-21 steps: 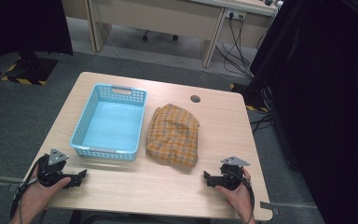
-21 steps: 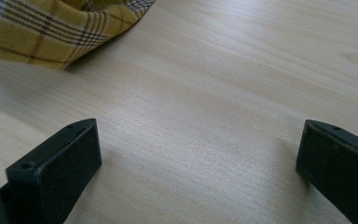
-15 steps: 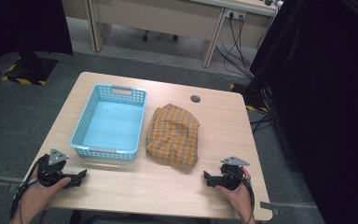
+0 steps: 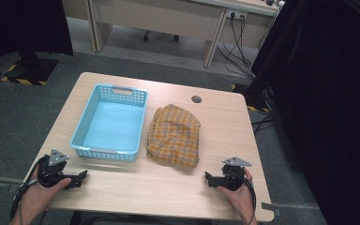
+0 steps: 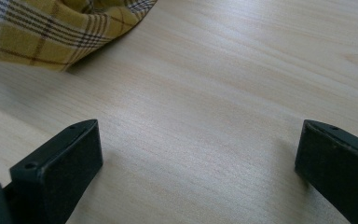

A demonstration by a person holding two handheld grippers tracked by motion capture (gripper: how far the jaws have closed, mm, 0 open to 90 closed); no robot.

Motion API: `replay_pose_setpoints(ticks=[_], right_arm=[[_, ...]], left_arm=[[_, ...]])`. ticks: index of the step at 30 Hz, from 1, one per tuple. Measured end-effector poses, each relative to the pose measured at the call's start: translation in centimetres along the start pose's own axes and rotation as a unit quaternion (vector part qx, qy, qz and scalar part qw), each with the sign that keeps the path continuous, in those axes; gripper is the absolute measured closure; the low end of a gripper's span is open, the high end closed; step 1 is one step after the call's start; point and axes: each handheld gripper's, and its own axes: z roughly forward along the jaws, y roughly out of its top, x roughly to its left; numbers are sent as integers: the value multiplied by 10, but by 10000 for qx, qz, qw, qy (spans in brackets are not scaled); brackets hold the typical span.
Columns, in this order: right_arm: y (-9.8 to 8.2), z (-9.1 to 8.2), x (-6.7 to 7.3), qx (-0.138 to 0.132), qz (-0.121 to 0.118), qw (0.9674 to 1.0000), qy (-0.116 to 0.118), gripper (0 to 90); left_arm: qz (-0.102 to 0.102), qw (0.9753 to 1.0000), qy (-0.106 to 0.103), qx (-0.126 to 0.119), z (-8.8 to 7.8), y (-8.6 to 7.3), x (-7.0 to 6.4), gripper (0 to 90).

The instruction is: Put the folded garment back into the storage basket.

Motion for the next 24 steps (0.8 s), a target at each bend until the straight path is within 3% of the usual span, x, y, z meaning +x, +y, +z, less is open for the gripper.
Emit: replay_pose_setpoints(ticks=[13,24], right_arm=[[3,-4,-1,-153,185,9992,327,21],[5,-5,-2,-228,297,9982,466,17]], left_arm=[[0,10000,1,-1,0,0,0,0],[4,10000,-3,-3,0,0,0,0]])
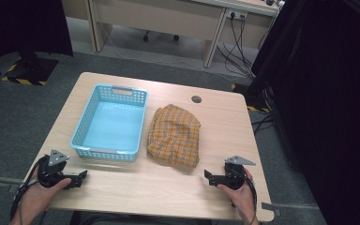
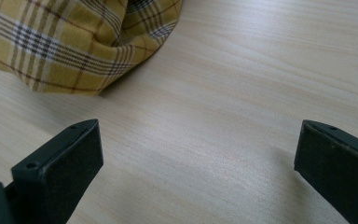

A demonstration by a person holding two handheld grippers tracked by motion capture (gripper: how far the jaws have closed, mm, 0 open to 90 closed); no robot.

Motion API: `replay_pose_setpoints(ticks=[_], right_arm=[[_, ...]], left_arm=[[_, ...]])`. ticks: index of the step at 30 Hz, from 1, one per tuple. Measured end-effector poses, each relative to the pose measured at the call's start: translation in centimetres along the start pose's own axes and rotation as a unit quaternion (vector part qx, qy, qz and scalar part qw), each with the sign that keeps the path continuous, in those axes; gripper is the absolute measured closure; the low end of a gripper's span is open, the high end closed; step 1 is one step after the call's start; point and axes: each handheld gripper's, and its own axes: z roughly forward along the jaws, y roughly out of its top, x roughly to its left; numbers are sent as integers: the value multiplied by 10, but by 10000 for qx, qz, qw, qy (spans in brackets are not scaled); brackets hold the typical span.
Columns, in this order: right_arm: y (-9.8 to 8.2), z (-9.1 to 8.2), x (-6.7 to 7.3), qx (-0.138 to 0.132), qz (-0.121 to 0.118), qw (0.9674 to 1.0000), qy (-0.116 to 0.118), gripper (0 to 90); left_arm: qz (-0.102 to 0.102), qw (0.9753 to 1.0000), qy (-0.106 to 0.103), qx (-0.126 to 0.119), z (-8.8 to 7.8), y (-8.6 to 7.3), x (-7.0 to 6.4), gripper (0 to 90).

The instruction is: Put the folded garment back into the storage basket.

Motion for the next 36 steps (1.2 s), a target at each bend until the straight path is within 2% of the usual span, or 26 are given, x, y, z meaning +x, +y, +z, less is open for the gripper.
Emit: replay_pose_setpoints(ticks=[15,36], right_arm=[[9,-5,2,-242,102,9993,254,20],[20,-6,5,-372,309,9971,587,26]], left_arm=[[1,10000,1,1,0,0,0,0],[1,10000,0,2,0,0,0,0]])
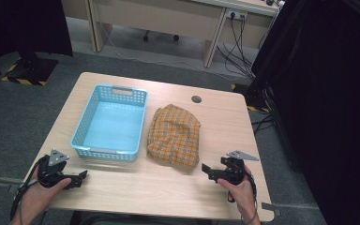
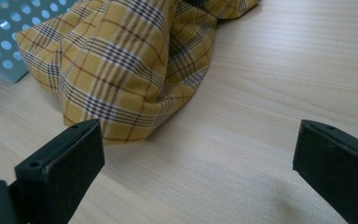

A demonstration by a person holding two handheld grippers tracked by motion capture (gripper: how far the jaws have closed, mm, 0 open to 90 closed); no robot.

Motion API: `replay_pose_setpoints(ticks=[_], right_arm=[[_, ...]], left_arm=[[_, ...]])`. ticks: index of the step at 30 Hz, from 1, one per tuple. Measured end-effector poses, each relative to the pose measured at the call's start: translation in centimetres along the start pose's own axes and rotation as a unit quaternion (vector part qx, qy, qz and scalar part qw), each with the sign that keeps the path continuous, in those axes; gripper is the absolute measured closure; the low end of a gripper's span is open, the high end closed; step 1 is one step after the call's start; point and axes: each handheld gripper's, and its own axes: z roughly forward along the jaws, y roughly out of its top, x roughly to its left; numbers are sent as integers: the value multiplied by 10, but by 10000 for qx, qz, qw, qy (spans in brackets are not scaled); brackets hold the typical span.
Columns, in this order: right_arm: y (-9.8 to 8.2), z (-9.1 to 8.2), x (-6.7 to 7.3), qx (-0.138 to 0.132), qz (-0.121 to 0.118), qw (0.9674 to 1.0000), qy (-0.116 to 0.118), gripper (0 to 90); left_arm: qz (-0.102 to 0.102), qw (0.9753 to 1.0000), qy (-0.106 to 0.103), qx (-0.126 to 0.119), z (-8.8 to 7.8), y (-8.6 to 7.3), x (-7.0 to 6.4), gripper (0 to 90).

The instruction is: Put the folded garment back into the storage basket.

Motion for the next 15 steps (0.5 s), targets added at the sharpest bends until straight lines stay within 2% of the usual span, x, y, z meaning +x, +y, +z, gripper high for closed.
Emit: replay_pose_setpoints(ticks=[15], right_arm=[[11,8,10,-38,-76,9998,178,27]], left_arm=[[1,10000,-1,1,0,0,0,0]])
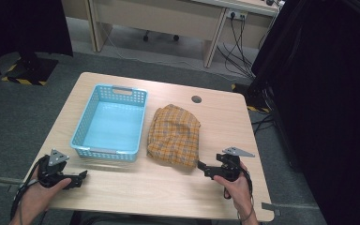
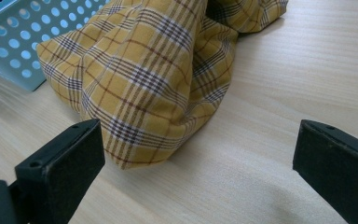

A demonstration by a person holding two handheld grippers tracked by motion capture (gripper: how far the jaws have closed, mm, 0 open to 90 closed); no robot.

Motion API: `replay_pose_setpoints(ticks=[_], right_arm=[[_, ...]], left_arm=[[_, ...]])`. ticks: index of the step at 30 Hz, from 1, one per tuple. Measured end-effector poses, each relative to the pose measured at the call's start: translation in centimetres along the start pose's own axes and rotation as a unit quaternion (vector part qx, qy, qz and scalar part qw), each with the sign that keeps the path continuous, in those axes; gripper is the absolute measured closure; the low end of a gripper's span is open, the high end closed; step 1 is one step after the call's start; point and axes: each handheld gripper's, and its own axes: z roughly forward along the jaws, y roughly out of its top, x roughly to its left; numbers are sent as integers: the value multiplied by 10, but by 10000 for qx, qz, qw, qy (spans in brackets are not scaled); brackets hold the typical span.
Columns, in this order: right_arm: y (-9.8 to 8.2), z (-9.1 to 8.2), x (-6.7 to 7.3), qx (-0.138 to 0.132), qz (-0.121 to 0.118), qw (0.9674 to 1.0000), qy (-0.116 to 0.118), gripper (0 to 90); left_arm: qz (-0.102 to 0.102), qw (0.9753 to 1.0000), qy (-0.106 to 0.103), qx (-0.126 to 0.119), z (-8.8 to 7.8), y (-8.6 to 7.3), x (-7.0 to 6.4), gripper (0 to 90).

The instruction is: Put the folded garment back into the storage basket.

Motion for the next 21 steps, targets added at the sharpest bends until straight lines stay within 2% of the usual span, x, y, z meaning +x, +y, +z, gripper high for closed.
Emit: replay_pose_setpoints(ticks=[21], right_arm=[[10,3,6,-78,-11,9998,172,27]], left_arm=[[0,10000,0,-2,0,0,0,0]])
